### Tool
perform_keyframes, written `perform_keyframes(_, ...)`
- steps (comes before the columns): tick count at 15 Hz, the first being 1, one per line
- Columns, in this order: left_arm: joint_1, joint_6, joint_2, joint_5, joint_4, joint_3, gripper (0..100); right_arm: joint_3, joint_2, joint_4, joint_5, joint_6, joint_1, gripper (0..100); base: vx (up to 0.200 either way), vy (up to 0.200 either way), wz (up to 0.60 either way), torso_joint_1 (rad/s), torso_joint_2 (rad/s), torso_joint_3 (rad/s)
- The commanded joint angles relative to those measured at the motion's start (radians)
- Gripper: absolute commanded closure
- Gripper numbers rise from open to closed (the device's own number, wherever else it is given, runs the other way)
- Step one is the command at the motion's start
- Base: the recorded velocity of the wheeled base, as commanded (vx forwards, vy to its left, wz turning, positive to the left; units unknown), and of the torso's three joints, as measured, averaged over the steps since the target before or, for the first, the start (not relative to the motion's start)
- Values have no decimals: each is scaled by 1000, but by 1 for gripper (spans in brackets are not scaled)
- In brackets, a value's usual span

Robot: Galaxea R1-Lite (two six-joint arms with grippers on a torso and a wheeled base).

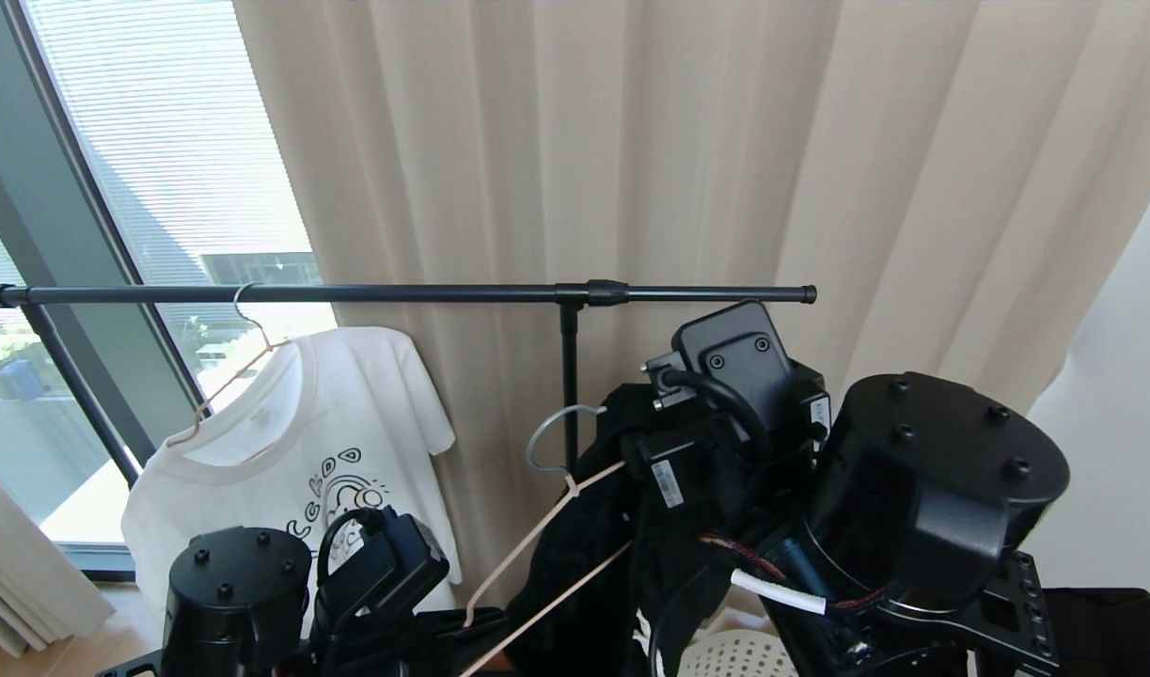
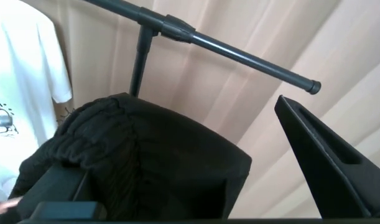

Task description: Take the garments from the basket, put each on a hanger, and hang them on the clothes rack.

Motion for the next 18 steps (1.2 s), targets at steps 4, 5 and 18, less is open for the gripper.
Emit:
perform_keyframes(4, -7, -4, 11, 0, -31, 4, 100, -6, 35, -32, 0, 1, 9, 0, 0, 0, 0, 0, 0, 0)
perform_keyframes(5, -7, -20, 11, 0, -46, 7, 100, -6, 40, -34, 0, 1, 11, 0, 0, 0, 0, 0, 0, 0)
perform_keyframes(18, -5, -56, 85, 52, -175, 5, 100, 8, 35, -38, -13, 0, 38, 0, 0, 0, 0, 0, 0, 0)
